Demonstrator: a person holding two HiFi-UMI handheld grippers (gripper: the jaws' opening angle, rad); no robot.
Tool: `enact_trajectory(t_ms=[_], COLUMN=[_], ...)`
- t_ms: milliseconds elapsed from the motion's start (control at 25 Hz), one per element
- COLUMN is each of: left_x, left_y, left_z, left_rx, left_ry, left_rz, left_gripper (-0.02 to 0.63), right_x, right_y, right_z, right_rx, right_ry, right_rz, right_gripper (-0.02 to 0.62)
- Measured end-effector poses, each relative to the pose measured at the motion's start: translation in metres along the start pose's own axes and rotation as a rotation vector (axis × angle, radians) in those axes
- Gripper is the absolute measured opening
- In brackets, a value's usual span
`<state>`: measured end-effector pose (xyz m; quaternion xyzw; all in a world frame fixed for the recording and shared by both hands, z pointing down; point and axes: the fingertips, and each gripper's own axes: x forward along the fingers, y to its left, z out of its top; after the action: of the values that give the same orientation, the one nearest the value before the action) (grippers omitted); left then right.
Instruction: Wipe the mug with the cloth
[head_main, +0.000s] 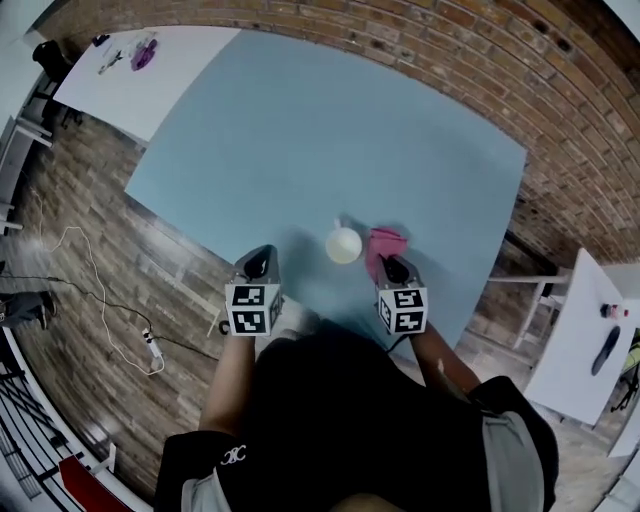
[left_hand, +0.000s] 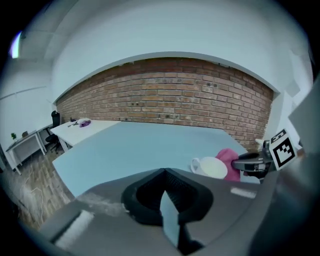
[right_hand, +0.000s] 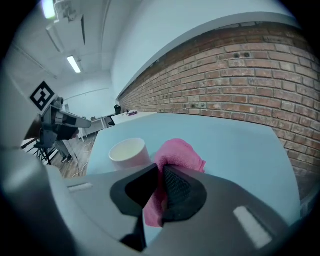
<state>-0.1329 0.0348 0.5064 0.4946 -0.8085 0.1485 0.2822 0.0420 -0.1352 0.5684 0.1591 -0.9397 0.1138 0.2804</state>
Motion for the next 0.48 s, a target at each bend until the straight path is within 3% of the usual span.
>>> enact_trajectory(t_ms=[480], left_x=[0.043], left_y=[-0.009], left_z=[0.030], left_rx=[0.171], left_ry=[0.032], left_rz=[-0.173], left_gripper=[0.003], right_x=[-0.003], right_y=[-0.007], right_z=[-0.003], right_rx=[0.119], right_ry=[-0.017], right_rz=[-0.125], right_gripper=[0.035])
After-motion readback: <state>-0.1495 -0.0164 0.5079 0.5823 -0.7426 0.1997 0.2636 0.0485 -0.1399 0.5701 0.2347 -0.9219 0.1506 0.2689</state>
